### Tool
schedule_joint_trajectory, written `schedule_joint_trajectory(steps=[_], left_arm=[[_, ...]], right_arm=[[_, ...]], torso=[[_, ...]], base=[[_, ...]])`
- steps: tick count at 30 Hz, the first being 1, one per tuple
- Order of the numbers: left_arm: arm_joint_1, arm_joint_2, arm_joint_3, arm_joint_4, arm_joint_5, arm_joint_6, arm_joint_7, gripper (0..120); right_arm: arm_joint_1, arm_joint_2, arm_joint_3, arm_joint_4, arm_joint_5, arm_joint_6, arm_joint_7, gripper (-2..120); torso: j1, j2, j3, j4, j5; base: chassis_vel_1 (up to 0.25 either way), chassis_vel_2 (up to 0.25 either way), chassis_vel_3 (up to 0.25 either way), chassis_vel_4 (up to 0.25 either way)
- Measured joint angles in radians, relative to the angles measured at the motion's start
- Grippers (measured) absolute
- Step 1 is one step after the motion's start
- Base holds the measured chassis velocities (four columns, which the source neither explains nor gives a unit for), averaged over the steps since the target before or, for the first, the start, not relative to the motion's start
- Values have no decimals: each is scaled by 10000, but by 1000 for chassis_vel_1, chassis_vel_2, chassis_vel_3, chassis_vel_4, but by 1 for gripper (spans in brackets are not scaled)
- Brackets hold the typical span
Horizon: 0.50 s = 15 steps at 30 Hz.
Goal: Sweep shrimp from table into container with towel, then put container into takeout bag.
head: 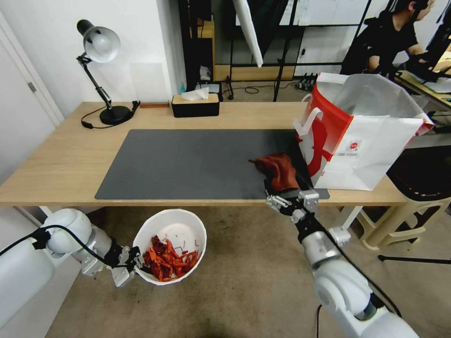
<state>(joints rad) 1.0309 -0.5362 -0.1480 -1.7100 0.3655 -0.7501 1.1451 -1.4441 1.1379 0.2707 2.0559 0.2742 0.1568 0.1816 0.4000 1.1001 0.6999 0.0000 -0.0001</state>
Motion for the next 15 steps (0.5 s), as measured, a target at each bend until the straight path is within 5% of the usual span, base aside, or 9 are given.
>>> schedule_joint_trajectory(steps=[5, 15], left_arm=[[248, 130, -164, -387, 30, -37, -20, 0], [1296, 318, -867, -1528, 152, -79, -107, 0]], right_arm=[[-644, 229, 124, -352, -892, 996, -166, 100], [-1180, 340, 82, -726, -1179, 1530, -418, 100]], torso=[[0, 0, 0, -1, 0], [0, 0, 0, 1, 0]], base=[[0, 0, 0, 0], [0, 0, 0, 0]])
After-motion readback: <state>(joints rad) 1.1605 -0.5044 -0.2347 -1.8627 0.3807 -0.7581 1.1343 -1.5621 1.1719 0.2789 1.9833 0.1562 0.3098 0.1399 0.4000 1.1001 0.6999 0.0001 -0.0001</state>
